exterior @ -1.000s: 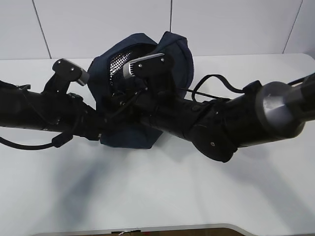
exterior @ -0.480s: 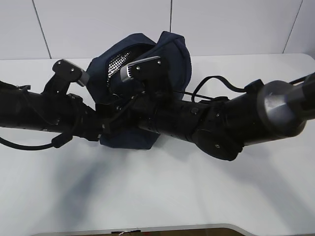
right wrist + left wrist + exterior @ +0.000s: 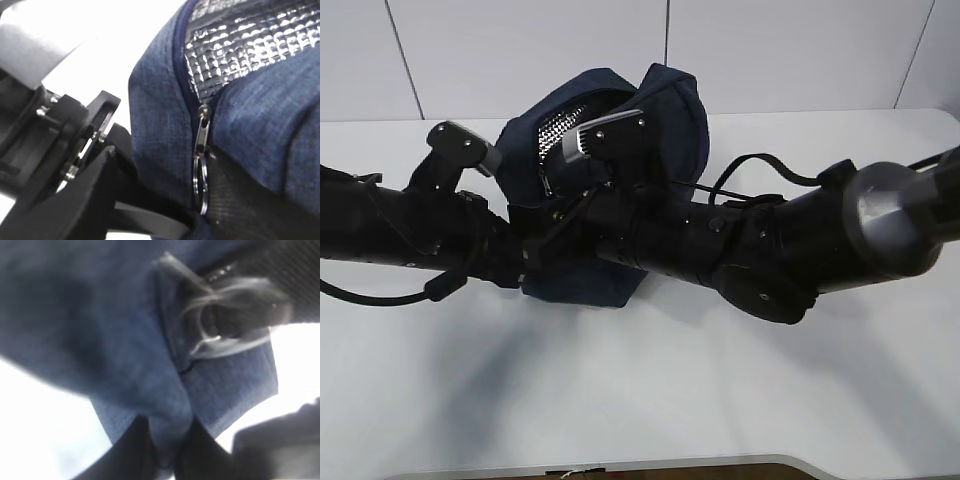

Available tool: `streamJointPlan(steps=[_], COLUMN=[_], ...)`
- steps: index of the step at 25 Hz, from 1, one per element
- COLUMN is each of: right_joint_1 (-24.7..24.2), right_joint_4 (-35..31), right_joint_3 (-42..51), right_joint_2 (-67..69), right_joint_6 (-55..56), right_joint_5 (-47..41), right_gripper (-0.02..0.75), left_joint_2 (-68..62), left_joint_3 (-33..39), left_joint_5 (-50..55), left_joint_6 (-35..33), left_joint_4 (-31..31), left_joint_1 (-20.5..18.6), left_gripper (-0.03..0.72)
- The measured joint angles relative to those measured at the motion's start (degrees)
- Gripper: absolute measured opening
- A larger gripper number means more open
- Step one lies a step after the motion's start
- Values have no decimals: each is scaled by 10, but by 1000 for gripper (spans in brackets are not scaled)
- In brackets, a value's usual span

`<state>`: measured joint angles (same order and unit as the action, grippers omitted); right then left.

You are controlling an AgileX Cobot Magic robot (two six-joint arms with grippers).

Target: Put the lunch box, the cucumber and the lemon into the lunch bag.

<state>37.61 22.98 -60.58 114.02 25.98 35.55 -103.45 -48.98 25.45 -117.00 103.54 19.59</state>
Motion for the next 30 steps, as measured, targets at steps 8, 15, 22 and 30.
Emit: streamJointPlan(steps=[8, 15, 22, 30], right_joint_1=[-1, -4, -4, -13], right_joint_4=[10, 13, 12, 14], right_joint_3=[-4, -4, -4, -4], right_joint_2=[0, 0, 0, 0], right_joint_6=[2, 3, 3, 2], right_joint_5=[-10, -29, -40, -46], right_gripper=[425, 424, 341, 245], left_joint_2=[-1, -1, -1, -1], left_joint_3=[0, 0, 0, 0], left_joint_5=[0, 0, 0, 0], left_joint_6=[0, -1, -1, -1], left_joint_4=[-1, -1, -1, -1], left_joint_1=[0, 0, 0, 0], left_gripper=[15, 15, 15, 15])
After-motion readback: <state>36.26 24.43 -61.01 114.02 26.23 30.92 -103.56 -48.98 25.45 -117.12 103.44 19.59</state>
